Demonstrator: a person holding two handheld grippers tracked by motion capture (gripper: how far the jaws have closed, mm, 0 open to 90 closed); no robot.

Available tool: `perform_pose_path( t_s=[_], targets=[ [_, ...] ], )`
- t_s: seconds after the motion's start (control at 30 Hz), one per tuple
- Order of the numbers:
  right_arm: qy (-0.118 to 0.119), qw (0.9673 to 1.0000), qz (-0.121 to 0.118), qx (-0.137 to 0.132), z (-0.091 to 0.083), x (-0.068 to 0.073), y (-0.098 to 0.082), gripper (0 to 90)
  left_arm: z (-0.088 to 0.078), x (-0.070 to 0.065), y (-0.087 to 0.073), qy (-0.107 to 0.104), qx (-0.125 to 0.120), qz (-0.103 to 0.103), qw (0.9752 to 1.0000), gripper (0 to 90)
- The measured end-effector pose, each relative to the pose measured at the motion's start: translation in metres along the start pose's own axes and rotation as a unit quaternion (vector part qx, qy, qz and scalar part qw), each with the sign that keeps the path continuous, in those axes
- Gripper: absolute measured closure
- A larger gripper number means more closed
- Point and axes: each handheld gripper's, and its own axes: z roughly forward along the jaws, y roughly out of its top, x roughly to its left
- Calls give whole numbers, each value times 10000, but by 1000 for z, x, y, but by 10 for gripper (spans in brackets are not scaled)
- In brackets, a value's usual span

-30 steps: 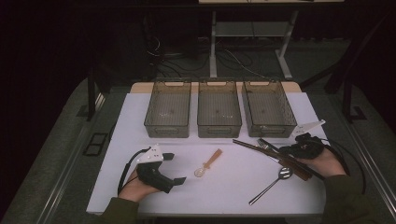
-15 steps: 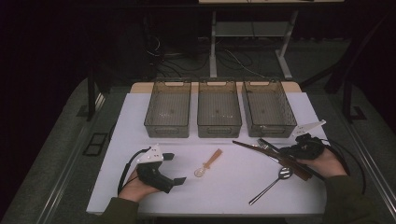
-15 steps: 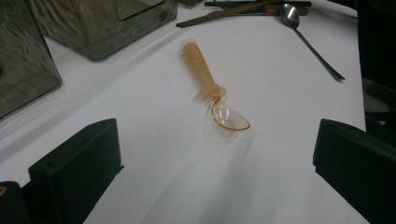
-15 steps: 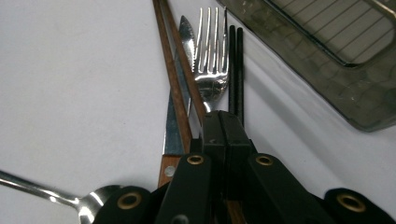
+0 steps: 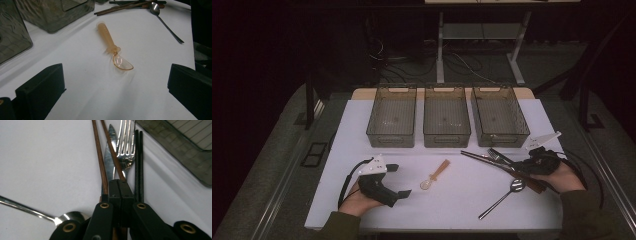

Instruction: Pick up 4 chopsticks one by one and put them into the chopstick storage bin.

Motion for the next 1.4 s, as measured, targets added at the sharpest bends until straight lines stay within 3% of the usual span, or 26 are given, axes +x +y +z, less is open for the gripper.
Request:
perform_pose_path(
  t_s=[0.1, 0.23, 0.43, 0.5, 0.67, 1.03, 1.4],
  targets=[
    [-6, 10000, -51, 79, 1, 2, -1, 896, 0, 0, 0, -1, 1, -3, 10000, 0],
    [-24, 10000, -36, -42, -2, 3, 0, 896, 0, 0, 0, -2, 1, 3, 10000, 0],
    [47, 9997, -220, -119, -2, 14, 5, 893, 0, 0, 0, -3, -2, -4, 10000, 0],
    [95, 9995, -252, -137, 0, 18, 7, 832, 0, 0, 0, -2, 0, 1, 10000, 0],
    [83, 9991, -408, 20, 10, 25, 12, 820, 0, 0, 0, -5, 3, 6, 10000, 0],
    [17, 9983, -536, 242, 23, 26, 13, 806, 0, -1, 0, 2, 11, 10, 10000, 0],
    [34, 9978, -611, 248, 24, 25, 13, 833, 1, 0, 0, 3, 28, 31, 10000, 0]
  ],
)
